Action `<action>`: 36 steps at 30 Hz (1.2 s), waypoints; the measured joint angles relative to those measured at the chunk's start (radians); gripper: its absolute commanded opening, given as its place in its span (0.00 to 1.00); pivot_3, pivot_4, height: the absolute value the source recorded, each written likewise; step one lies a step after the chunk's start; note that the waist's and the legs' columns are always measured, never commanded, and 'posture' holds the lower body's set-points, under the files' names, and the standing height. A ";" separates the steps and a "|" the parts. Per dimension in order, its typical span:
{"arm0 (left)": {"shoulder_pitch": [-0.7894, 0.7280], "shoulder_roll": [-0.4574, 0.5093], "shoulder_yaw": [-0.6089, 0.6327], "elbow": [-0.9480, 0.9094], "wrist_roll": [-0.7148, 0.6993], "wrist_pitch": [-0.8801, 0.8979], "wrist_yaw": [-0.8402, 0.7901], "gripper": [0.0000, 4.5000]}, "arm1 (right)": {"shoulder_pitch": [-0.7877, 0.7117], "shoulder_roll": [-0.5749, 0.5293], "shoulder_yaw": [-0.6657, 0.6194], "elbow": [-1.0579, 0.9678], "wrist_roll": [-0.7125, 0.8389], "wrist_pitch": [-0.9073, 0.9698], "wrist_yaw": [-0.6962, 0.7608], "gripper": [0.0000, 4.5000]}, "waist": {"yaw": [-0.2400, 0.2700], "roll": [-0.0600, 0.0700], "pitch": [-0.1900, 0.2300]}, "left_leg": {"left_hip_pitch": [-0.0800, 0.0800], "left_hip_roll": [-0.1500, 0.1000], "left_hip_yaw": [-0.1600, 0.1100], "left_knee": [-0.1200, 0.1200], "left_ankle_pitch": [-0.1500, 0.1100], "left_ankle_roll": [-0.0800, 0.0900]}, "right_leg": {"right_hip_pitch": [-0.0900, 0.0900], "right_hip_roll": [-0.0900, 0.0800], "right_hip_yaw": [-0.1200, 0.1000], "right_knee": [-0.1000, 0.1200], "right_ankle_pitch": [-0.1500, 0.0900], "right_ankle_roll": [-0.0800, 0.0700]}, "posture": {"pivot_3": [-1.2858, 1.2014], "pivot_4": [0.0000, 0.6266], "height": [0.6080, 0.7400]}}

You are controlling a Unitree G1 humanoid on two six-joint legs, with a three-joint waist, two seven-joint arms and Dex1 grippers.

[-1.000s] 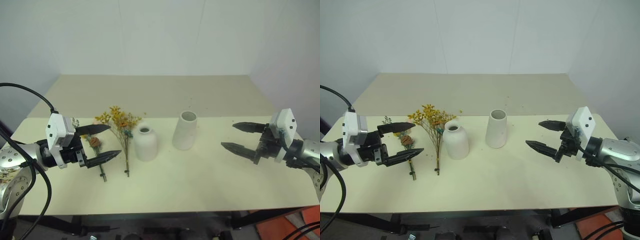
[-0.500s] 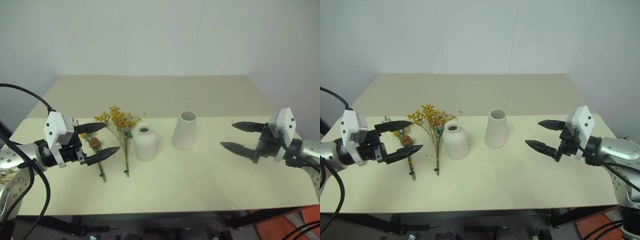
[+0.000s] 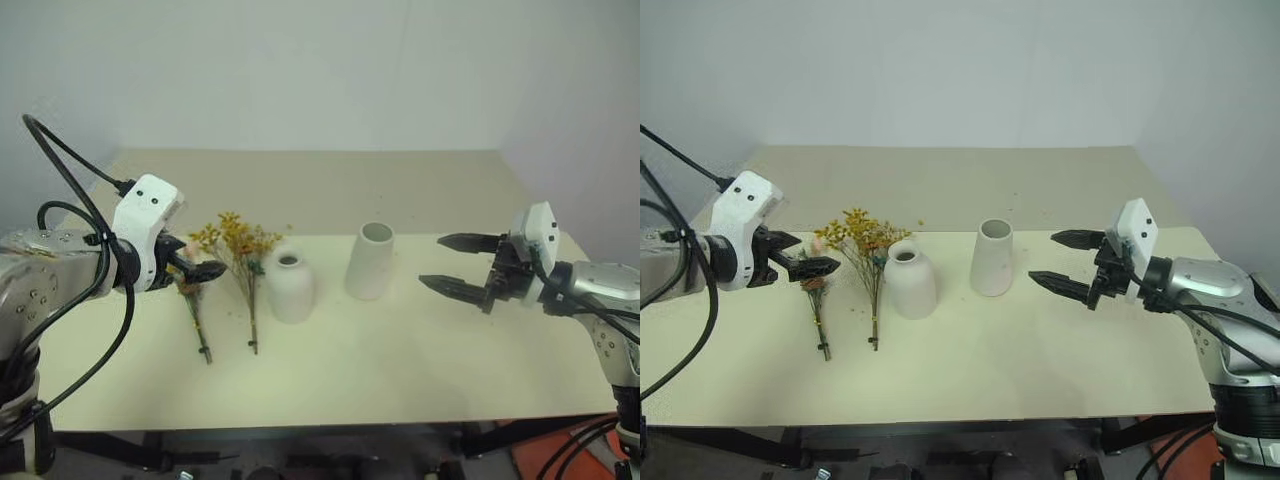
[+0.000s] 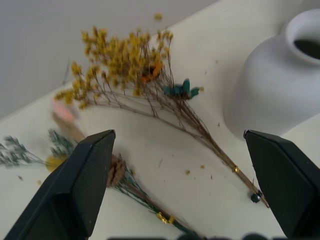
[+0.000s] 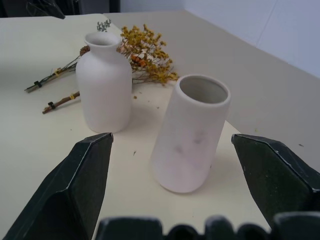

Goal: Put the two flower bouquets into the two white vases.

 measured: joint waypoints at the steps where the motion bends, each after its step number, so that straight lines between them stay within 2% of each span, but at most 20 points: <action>1: -0.006 0.035 -0.059 0.022 -0.043 0.006 0.043 1.00 | -0.001 0.001 0.002 0.012 -0.002 -0.002 0.005 0.99 | -0.001 0.000 0.000 | 0.000 0.000 0.000 0.000 0.000 0.000 | 0.000 0.000 0.000 0.001 0.000 0.000 | 0.52 0.24 1.00; 7: -0.049 0.036 -0.144 0.245 -0.282 0.007 0.343 1.00 | -0.034 0.006 0.019 0.032 -0.020 -0.012 0.023 0.99 | 0.007 0.000 0.000 | 0.001 0.000 0.000 0.001 0.000 0.000 | 0.001 0.000 0.000 0.001 0.000 0.000 | 0.52 0.24 1.00; 15: -0.084 -0.104 -0.173 0.505 -0.616 0.007 0.877 1.00 | -0.007 0.014 0.026 0.003 -0.018 -0.011 0.023 0.99 | 0.018 0.000 0.000 | -0.001 -0.003 -0.002 0.002 0.000 0.000 | 0.000 -0.005 -0.001 0.001 0.001 -0.001 | 0.52 0.24 1.00; 19: -0.084 -0.130 -0.184 0.555 -0.747 -0.017 1.078 1.00 | 0.009 0.015 0.024 0.000 -0.018 -0.008 0.021 0.99 | 0.019 0.000 0.000 | -0.001 -0.003 -0.002 0.002 0.000 0.000 | 0.000 -0.005 -0.001 0.001 0.001 -0.001 | 0.52 0.24 1.00; 25: -0.083 -0.129 -0.290 0.603 -1.004 -0.175 1.360 1.00 | 0.010 0.015 0.023 -0.017 -0.017 0.000 0.007 0.99 | 0.025 0.000 0.000 | -0.001 -0.003 -0.002 0.002 0.000 -0.001 | 0.000 -0.006 -0.001 0.002 0.001 -0.001 | 0.52 0.24 1.00; 28: -0.082 -0.152 -0.303 0.626 -1.049 -0.226 1.431 1.00 | 0.017 0.014 0.021 -0.020 -0.016 0.005 0.006 0.99 | 0.033 0.000 0.000 | -0.001 -0.004 -0.002 0.002 0.000 -0.001 | 0.000 -0.006 -0.001 0.002 0.001 -0.001 | 0.52 0.24 1.00; 36: -0.072 -0.256 -0.296 0.696 -1.061 -0.276 1.539 1.00 | 0.020 0.000 -0.001 -0.035 0.011 0.026 0.004 0.99 | 0.039 0.000 0.000 | -0.001 -0.006 -0.002 0.002 0.001 -0.001 | 0.000 -0.007 -0.001 0.001 0.001 -0.001 | 0.52 0.24 1.00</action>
